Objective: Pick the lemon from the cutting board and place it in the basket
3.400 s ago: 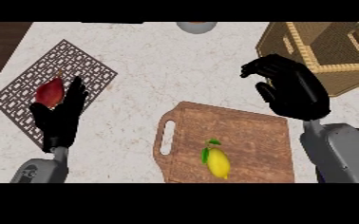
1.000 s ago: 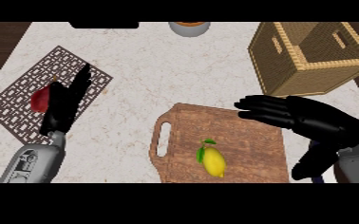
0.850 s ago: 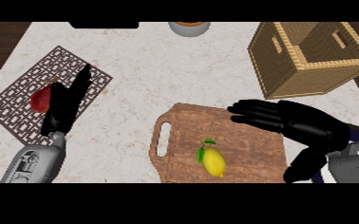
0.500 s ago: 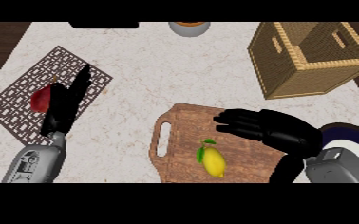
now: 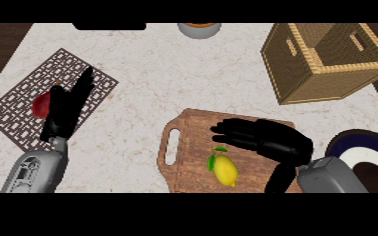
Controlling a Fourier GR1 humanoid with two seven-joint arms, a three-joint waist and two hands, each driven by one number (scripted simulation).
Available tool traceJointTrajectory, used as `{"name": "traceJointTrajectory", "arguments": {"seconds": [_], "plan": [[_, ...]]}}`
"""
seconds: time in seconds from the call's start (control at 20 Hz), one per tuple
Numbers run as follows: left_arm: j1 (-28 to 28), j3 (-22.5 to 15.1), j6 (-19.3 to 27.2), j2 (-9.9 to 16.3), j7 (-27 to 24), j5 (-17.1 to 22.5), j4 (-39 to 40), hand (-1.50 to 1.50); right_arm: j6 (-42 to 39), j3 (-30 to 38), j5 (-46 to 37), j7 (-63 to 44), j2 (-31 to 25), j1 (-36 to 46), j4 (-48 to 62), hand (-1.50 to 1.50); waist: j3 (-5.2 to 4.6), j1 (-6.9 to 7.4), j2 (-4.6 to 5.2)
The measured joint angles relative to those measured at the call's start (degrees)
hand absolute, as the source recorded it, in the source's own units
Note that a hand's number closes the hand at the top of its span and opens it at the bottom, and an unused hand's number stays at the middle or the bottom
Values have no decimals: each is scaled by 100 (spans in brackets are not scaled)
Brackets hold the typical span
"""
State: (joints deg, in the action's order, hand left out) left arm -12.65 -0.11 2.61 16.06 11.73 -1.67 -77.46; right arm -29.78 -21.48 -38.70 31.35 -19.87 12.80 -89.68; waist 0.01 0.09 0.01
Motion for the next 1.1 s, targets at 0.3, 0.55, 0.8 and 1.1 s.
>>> {"name": "traceJointTrajectory", "arguments": {"seconds": [0.3, 0.55, 0.8, 1.1], "plan": [[87, 58, -47, -164, 47, -193, -137, 0, 23, -38, -373, 23, 349, -74, 103, -150, 0, -3, -2], [20, 174, -157, -235, 55, -256, -111, 0, 36, -80, -662, 12, 594, -125, 201, -150, 0, -6, -2], [133, 215, -182, -295, 160, -348, -310, 0, -35, -91, -916, -61, 777, 6, 464, -150, 0, 1, -3], [117, 274, -255, -382, 235, -436, -369, 0, 79, -128, -1172, 12, 1015, -5, 768, -150, -1, -2, -2]]}}
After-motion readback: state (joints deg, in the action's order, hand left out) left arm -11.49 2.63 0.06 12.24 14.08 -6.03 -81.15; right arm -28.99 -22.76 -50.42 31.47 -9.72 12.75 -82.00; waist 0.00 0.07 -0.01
